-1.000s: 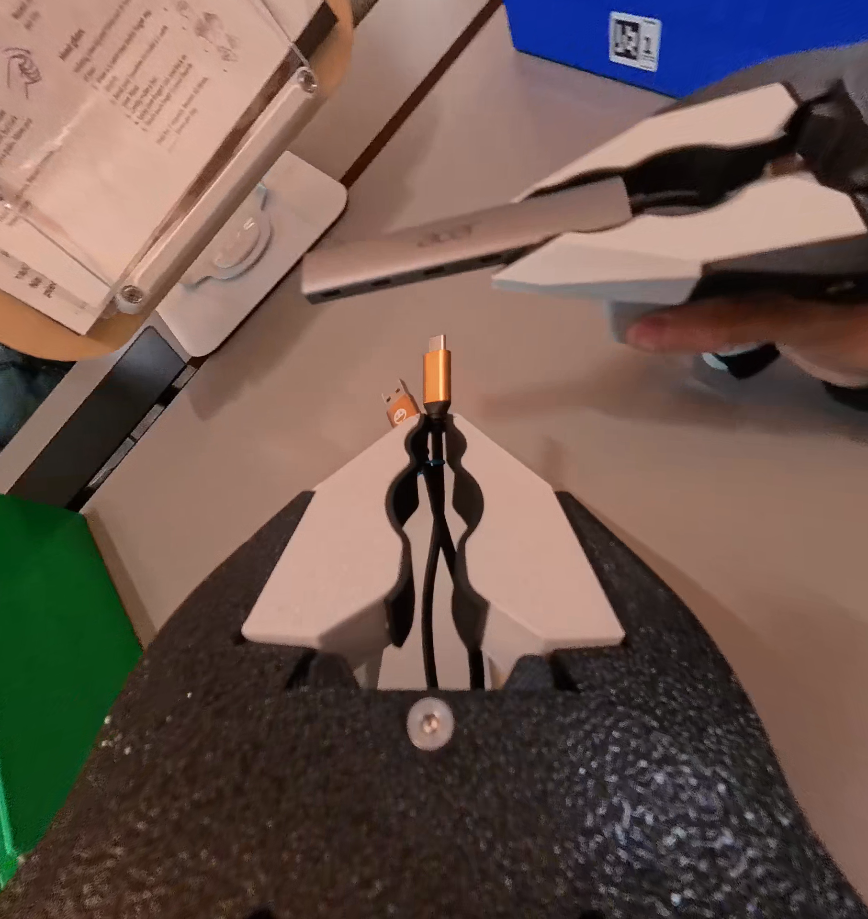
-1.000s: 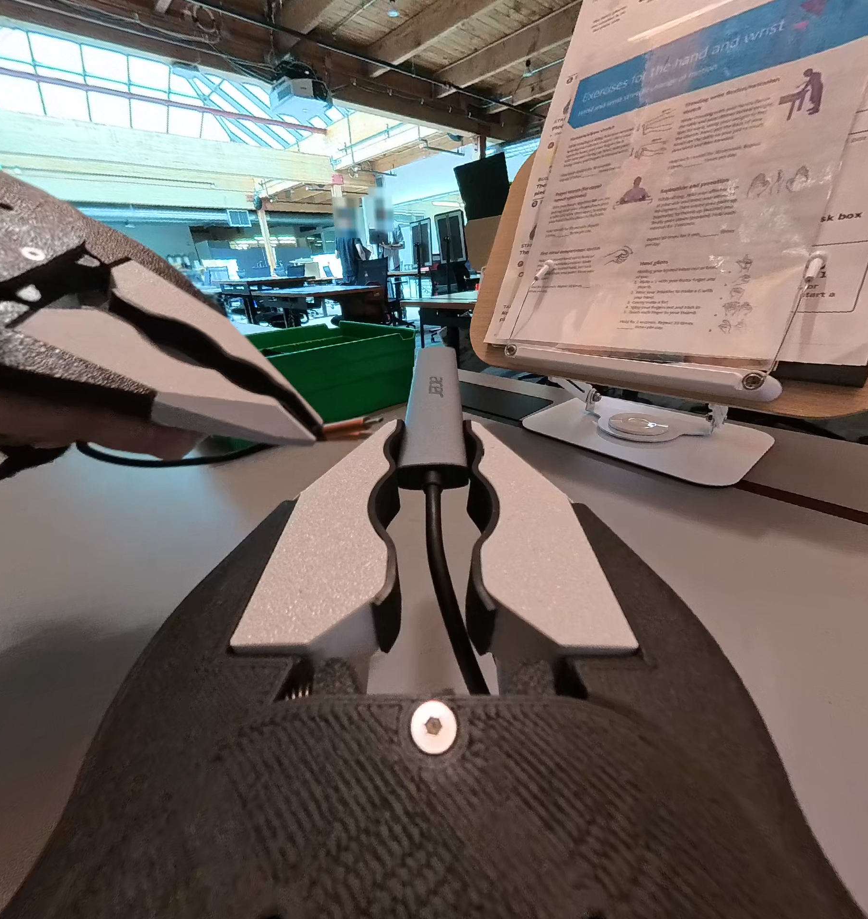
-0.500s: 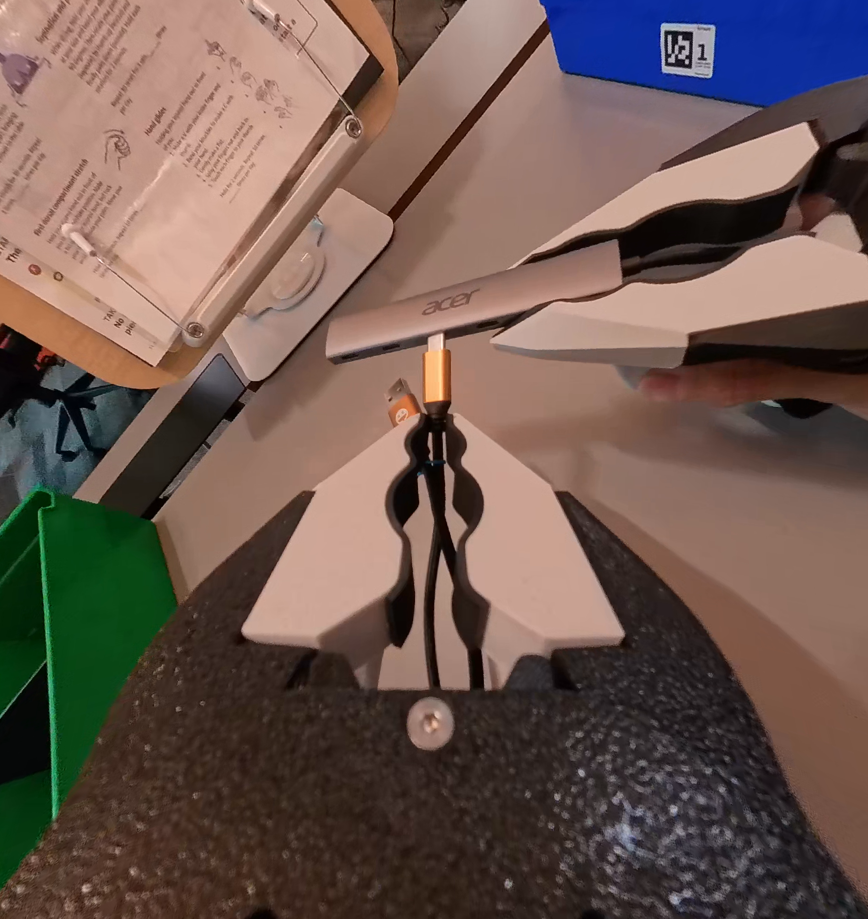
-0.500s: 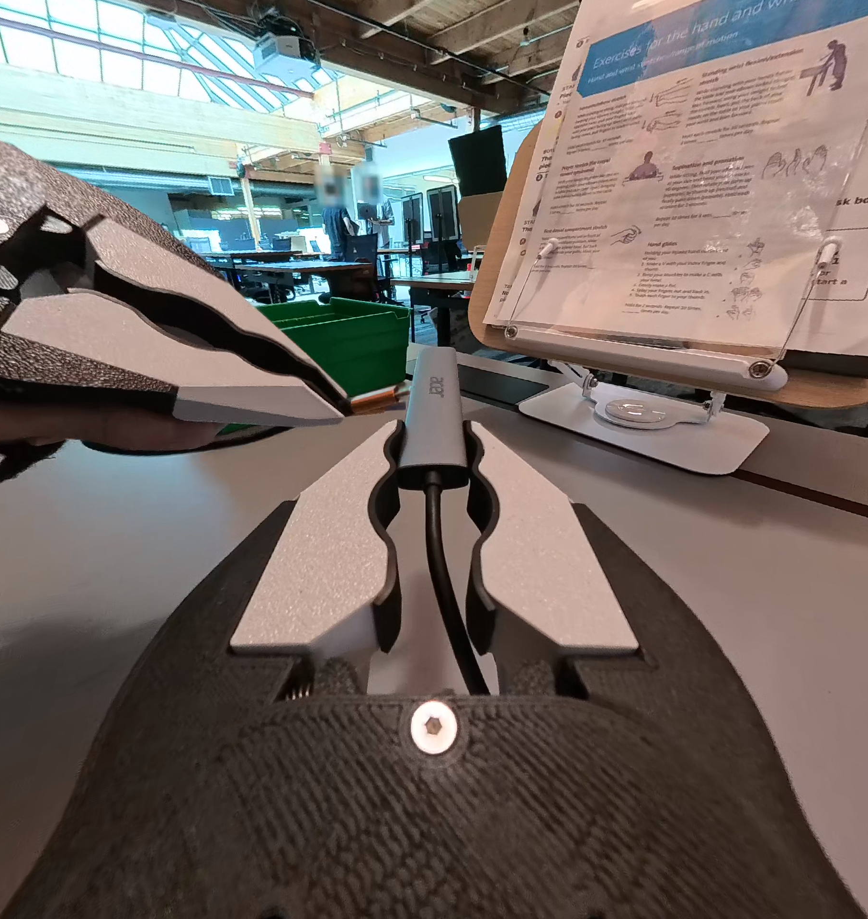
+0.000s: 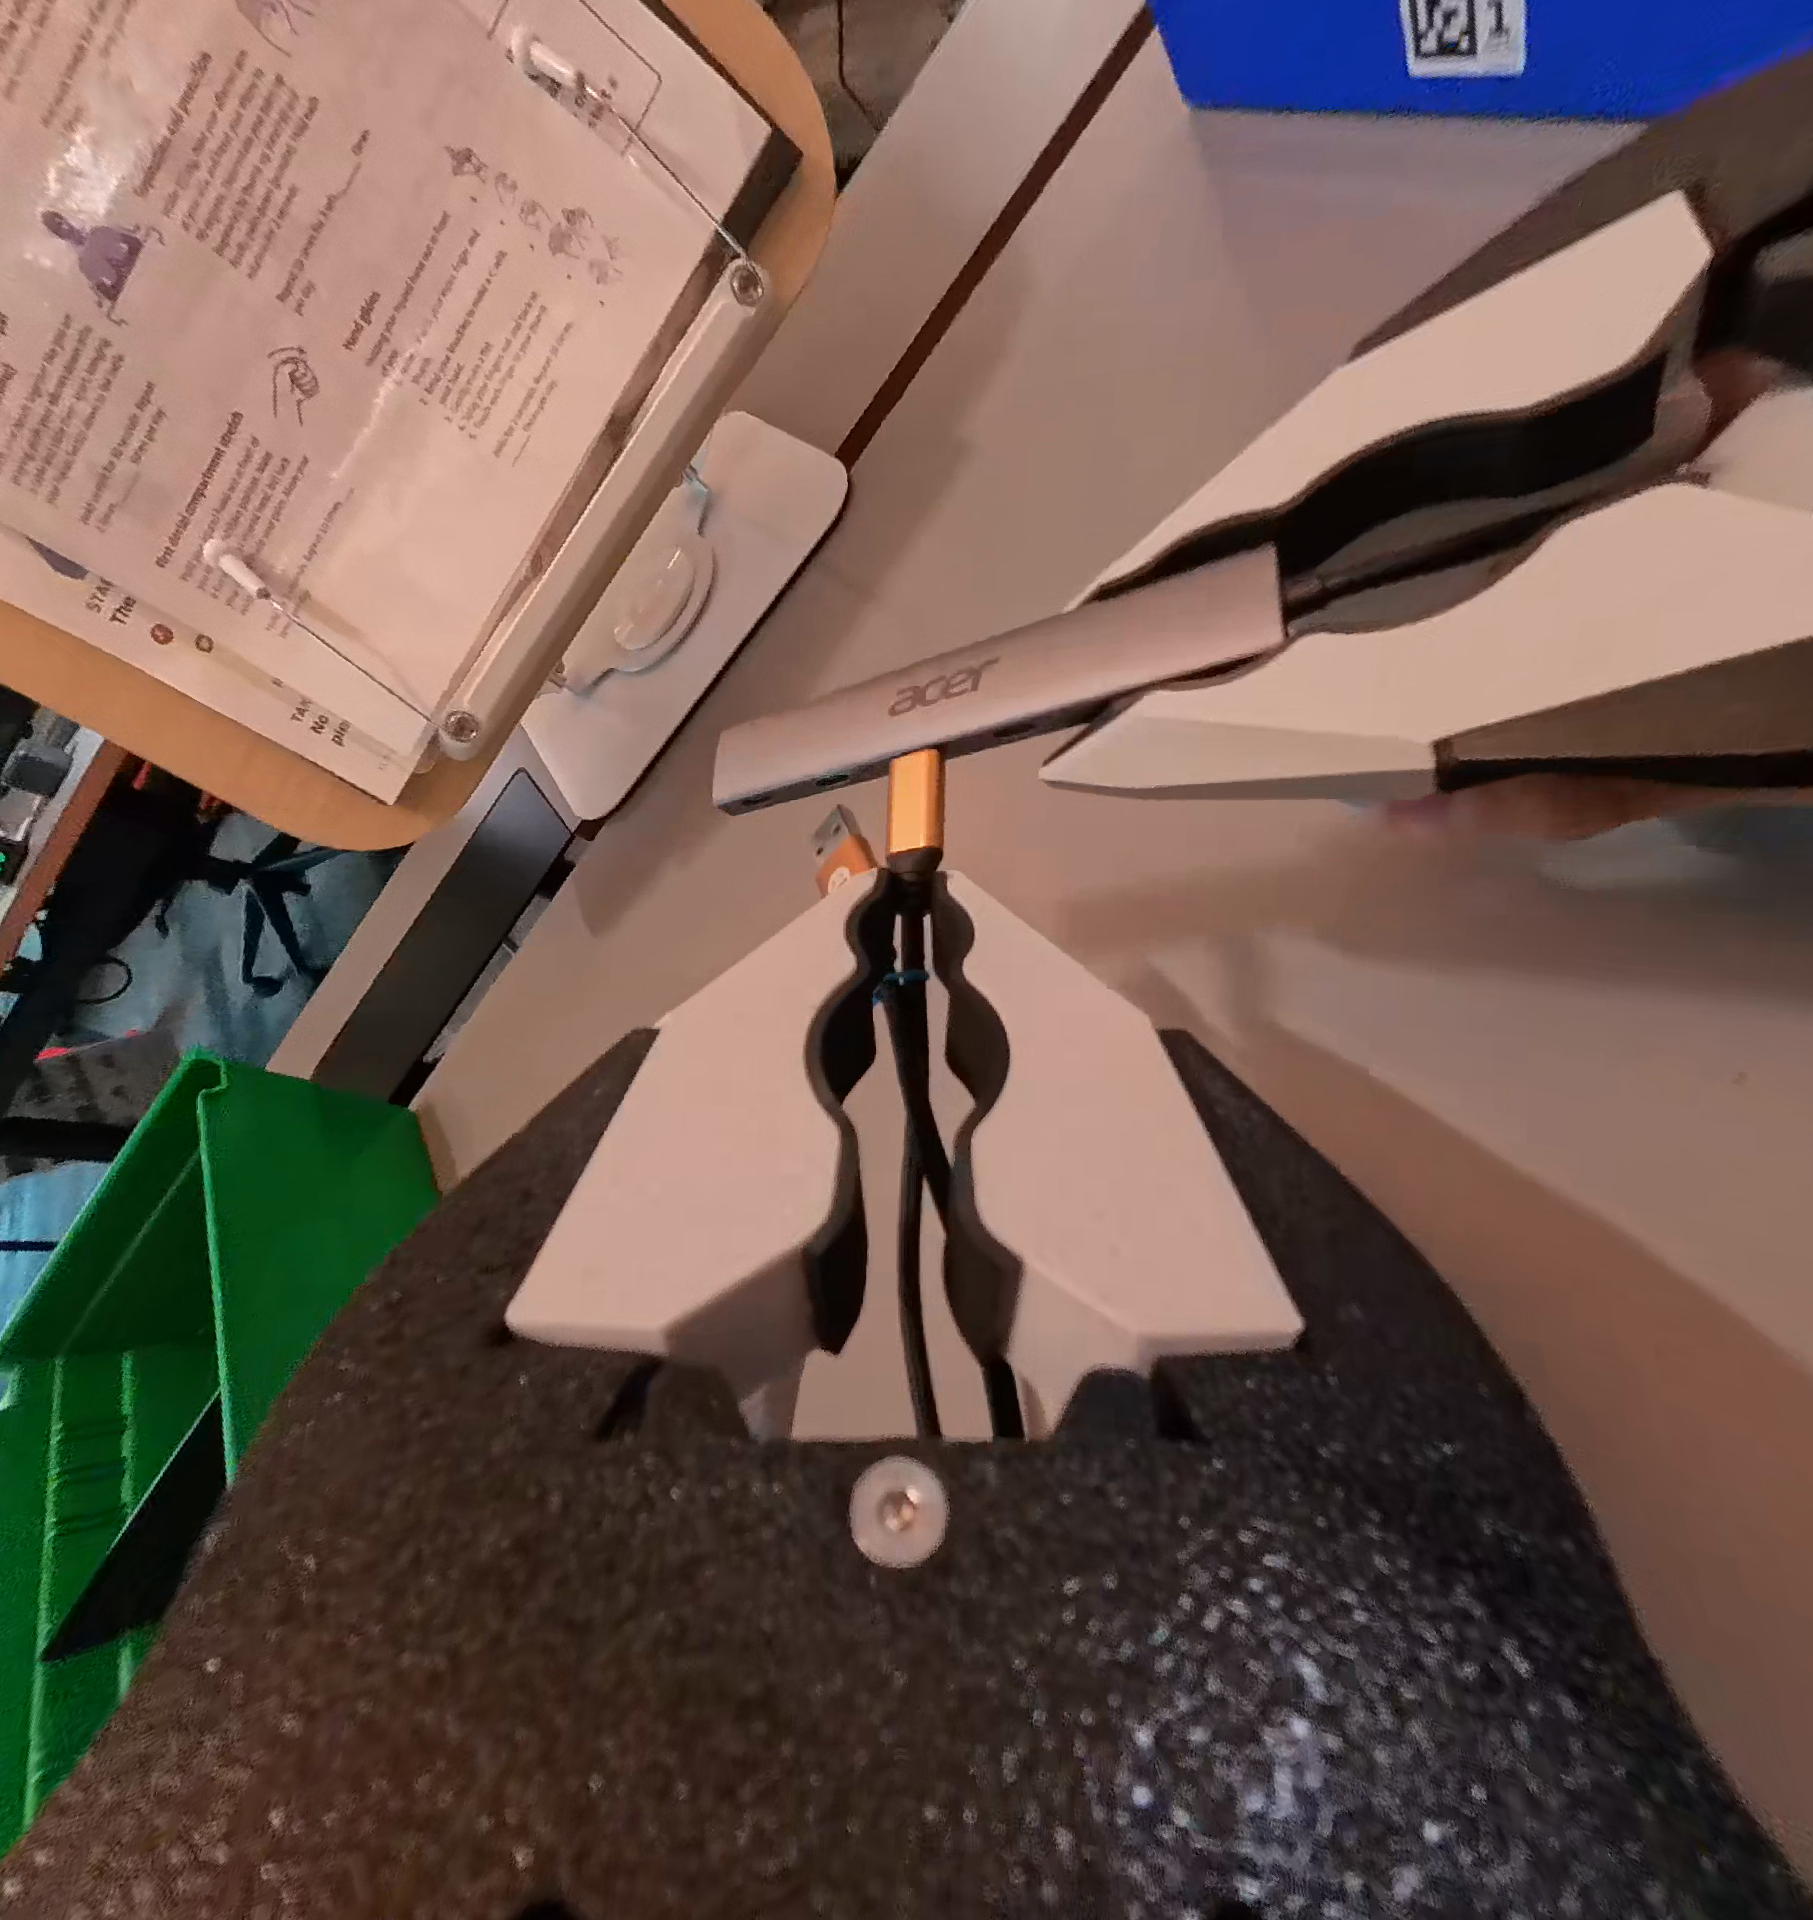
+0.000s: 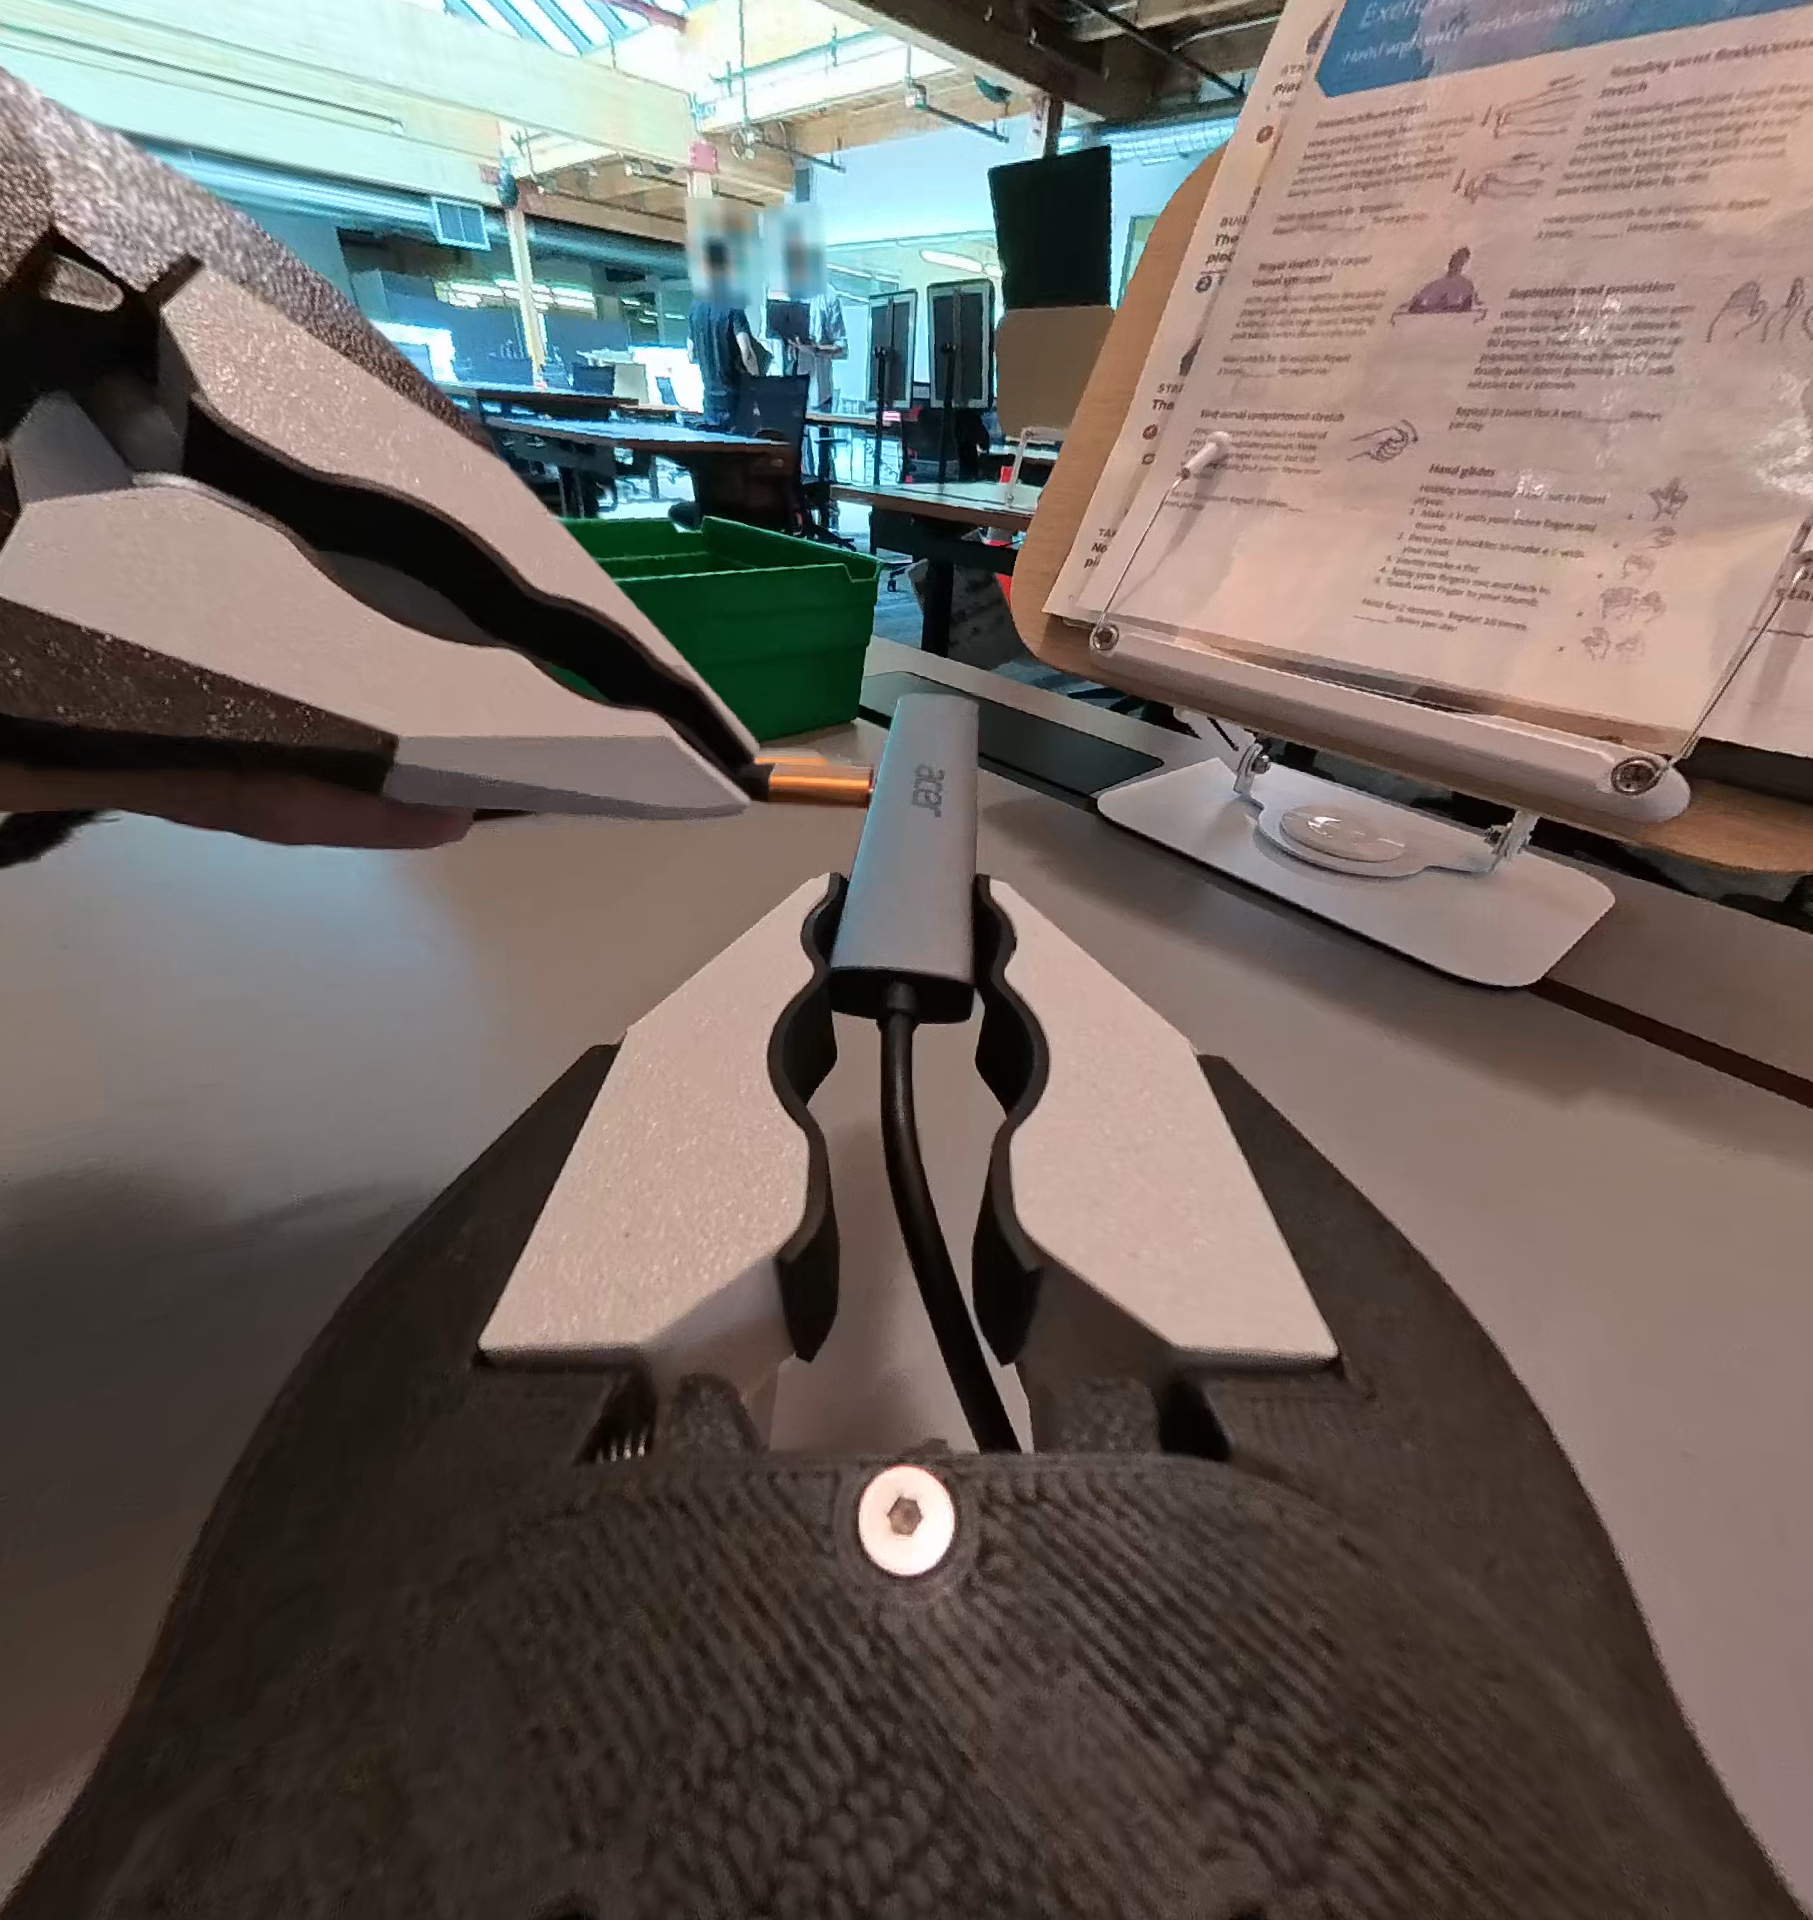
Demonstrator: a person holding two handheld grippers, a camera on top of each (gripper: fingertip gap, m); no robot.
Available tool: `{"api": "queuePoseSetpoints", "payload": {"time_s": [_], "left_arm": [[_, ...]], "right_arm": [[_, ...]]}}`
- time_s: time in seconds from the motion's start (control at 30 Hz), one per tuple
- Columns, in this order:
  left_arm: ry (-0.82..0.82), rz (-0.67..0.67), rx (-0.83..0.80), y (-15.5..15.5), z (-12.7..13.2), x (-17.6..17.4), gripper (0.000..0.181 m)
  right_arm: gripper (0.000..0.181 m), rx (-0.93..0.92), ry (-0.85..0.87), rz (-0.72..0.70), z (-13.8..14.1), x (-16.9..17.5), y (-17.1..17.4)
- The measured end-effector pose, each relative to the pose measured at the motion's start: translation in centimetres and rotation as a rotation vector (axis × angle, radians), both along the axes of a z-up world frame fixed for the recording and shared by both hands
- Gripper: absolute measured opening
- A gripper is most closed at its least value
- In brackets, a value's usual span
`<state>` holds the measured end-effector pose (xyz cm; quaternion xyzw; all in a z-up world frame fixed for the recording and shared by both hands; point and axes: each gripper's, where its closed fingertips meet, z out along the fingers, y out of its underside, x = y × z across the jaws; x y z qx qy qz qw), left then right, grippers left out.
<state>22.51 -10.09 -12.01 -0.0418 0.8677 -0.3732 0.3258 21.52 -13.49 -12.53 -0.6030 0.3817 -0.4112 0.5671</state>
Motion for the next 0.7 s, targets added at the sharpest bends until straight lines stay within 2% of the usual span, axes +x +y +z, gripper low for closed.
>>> {"api": "queuePoseSetpoints", "payload": {"time_s": [0.1,0.27,0.4,0.47,0.53,0.7], "left_arm": [[0.012,-0.010,-0.025,0.1,0.2,0.2,0.004],[0.103,-0.086,-0.145,0.3,0.4,-0.4,0.005],[0.226,-0.176,-0.375,1.8,2.9,-1.7,0.025],[0.258,-0.183,-0.469,3.9,4.6,-1.3,0.028],[0.254,-0.116,-0.482,7.0,5.5,0.7,0.028],[0.200,0.211,-0.282,17.7,5.0,9.5,0.027]], "right_arm": [[0.023,-0.010,0.018,0.014,-0.5,0.1,0.3],[0.022,0.013,-0.044,0.023,0.3,-0.1,0.3],[0.022,-0.054,-0.148,-0.027,1.5,-0.5,-0.4],[0.022,-0.065,-0.189,-0.042,2.1,-0.8,-0.9],[0.022,-0.068,-0.203,-0.055,2.4,-0.9,-1.2],[0.022,-0.049,-0.202,-0.044,2.9,-1.0,-1.1]]}}
